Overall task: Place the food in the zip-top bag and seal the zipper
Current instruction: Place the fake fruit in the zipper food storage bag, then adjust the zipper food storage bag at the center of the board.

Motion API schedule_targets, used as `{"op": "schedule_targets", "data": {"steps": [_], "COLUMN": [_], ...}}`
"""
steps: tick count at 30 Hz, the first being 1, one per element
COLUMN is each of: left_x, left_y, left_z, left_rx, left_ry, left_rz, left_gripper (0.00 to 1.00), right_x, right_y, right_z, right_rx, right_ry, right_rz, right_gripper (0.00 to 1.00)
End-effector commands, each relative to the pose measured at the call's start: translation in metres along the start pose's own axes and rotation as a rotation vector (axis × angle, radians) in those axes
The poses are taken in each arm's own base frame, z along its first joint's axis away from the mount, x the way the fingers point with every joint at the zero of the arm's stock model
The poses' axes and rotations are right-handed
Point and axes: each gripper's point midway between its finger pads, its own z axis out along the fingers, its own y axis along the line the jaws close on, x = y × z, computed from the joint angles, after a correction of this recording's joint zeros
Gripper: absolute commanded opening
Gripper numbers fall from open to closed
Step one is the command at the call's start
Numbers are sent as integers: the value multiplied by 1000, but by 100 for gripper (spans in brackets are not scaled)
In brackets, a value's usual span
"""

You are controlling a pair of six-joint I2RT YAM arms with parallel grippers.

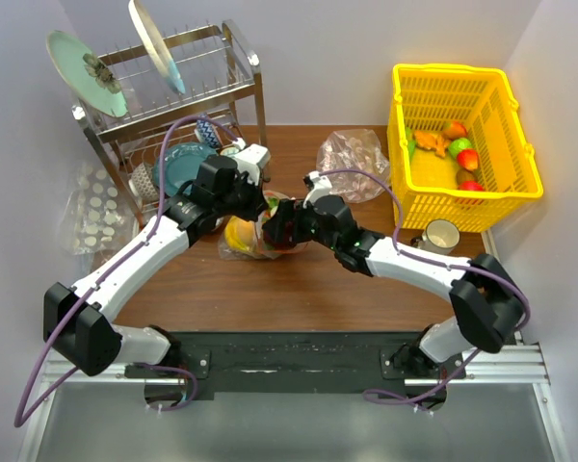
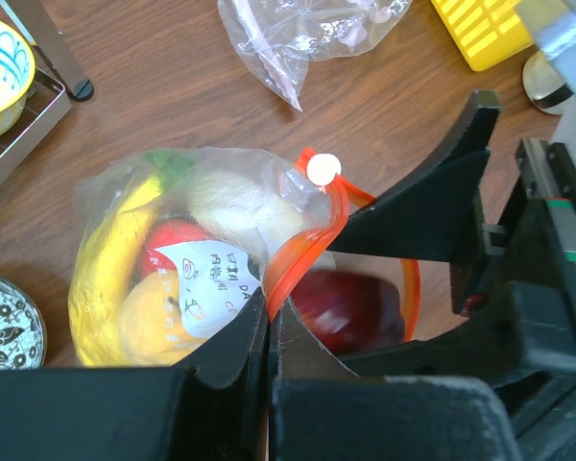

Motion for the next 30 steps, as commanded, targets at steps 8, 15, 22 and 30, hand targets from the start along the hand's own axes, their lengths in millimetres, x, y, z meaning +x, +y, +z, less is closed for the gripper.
{"op": "schedule_targets", "data": {"steps": [8,15,22,30], "left_x": [-18,-20,-19,-18], "left_y": [-4,-4,-3,-2], "left_z": [-8,-9,-9,-8], "left_rx": [25,25,22,15], "left_ry": [-72,-79,-76,-74], "left_rz": [-12,-9,-10,-10], "left_gripper": [0,0,0,0], "right_x": [-42,-37,2,26], "right_y": [30,-5,-44,-53], "right_z": [-22,-67,-84,-65], "right_rx": [-32,150,276,298], "right_ry": [-79,-54,6,71], "right_rz": [-65,-46,26,54], "right_gripper": [99,91,65,57]}}
